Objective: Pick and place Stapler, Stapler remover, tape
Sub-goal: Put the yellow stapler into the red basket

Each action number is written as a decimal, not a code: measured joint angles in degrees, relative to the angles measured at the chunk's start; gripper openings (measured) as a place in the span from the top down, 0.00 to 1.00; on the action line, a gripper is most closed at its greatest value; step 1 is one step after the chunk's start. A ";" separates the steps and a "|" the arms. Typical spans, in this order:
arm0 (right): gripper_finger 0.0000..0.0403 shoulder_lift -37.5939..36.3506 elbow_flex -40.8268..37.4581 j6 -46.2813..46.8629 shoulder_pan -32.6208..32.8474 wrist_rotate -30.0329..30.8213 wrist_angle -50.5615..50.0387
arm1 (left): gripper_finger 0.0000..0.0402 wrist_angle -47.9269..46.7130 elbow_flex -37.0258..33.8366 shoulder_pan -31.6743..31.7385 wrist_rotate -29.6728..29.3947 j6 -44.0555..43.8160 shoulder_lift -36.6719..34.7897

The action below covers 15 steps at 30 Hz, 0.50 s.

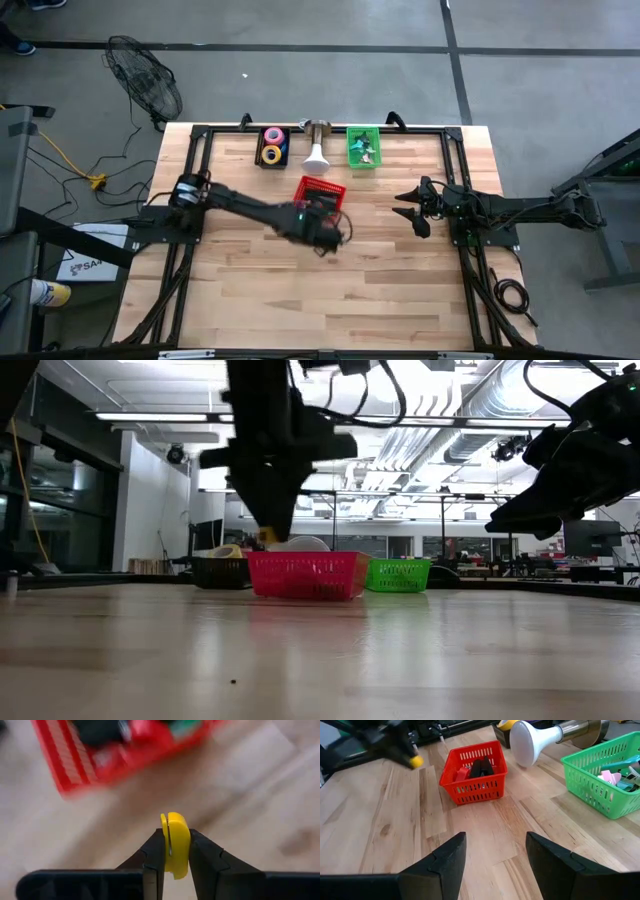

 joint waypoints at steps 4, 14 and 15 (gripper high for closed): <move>0.51 -0.01 0.00 0.00 -0.01 0.00 0.00 | 0.85 0.52 0.04 4.81 -1.03 7.22 0.08; 0.51 0.00 -0.01 0.00 0.00 0.00 0.00 | 0.85 10.63 0.06 12.96 0.38 26.60 0.06; 0.51 -0.01 -0.01 0.00 0.00 0.00 0.00 | 0.85 11.75 0.06 13.41 1.19 28.58 0.06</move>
